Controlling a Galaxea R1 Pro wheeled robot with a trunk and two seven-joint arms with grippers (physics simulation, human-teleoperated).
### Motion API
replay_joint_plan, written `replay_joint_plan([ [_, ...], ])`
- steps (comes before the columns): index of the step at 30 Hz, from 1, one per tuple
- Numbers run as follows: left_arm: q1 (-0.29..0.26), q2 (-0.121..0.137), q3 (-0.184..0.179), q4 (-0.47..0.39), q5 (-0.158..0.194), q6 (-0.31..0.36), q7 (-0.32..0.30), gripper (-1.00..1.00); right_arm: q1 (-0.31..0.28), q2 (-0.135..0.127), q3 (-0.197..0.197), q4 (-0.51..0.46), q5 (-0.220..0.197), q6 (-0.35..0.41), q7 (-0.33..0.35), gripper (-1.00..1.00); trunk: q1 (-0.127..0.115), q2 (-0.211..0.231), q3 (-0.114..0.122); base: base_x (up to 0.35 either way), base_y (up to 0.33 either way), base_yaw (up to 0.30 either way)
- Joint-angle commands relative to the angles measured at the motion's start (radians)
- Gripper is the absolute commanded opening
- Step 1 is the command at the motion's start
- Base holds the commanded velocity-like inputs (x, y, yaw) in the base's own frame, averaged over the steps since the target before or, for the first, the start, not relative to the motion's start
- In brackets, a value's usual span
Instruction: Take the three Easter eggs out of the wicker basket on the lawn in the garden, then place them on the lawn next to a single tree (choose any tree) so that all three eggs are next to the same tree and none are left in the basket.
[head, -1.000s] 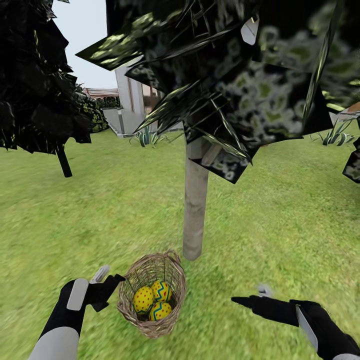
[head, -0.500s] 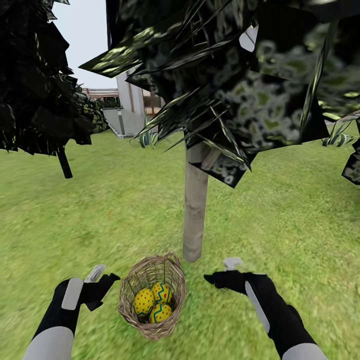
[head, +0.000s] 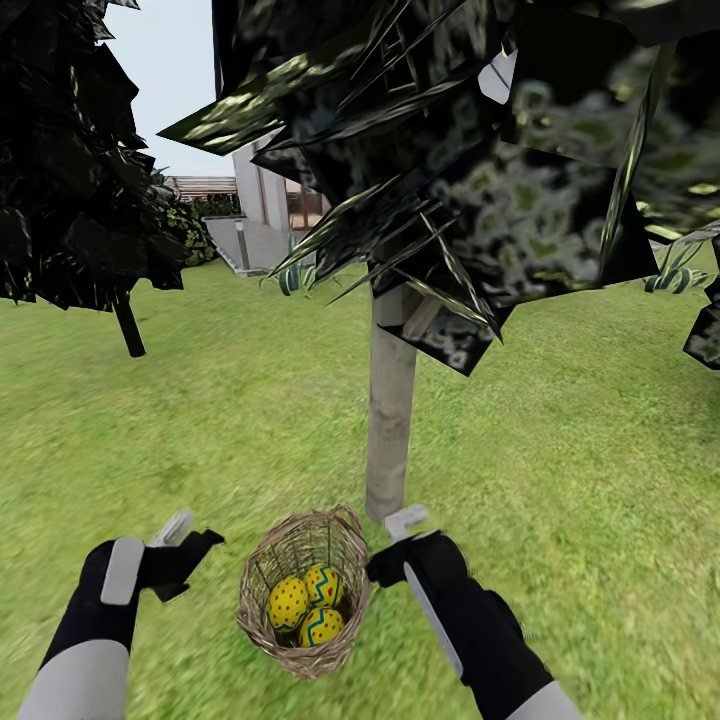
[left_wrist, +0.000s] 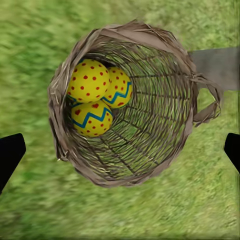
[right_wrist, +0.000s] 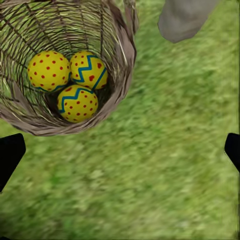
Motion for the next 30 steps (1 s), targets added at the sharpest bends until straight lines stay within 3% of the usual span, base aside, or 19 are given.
replay_joint_plan([
  [1,-0.001,0.0,0.0,-0.016,0.01,0.014,0.009,1.0,-0.001,0.002,0.018,0.0,0.003,0.004,-0.007,1.0,0.0,-0.001,-0.001,0.0,0.0,0.0],
  [4,-0.002,-0.003,-0.007,-0.032,0.007,0.031,0.012,1.0,-0.001,0.006,0.078,-0.003,-0.01,0.003,-0.015,1.0,0.0,-0.001,-0.003,0.0,0.0,0.113],
  [8,-0.002,-0.001,-0.047,-0.039,0.007,0.042,0.013,1.0,-0.001,0.016,0.092,-0.005,-0.11,0.006,-0.022,1.0,0.0,-0.001,-0.006,0.0,0.0,0.231],
  [11,-0.002,0.005,-0.062,-0.043,0.008,0.046,0.013,1.0,-0.001,0.017,0.095,-0.004,-0.159,0.007,-0.024,1.0,0.0,-0.001,-0.008,0.0,0.0,0.259],
  [20,-0.002,0.033,-0.066,-0.034,0.009,0.046,0.013,1.0,-0.001,0.014,0.095,-0.007,-0.169,0.006,-0.025,1.0,0.0,-0.001,-0.012,0.021,0.0,0.183],
  [30,-0.002,0.036,-0.065,-0.034,0.007,0.046,0.013,1.0,-0.001,0.013,0.094,0.0,-0.168,0.001,-0.025,1.0,0.0,-0.001,-0.012,0.255,0.0,0.006],
])
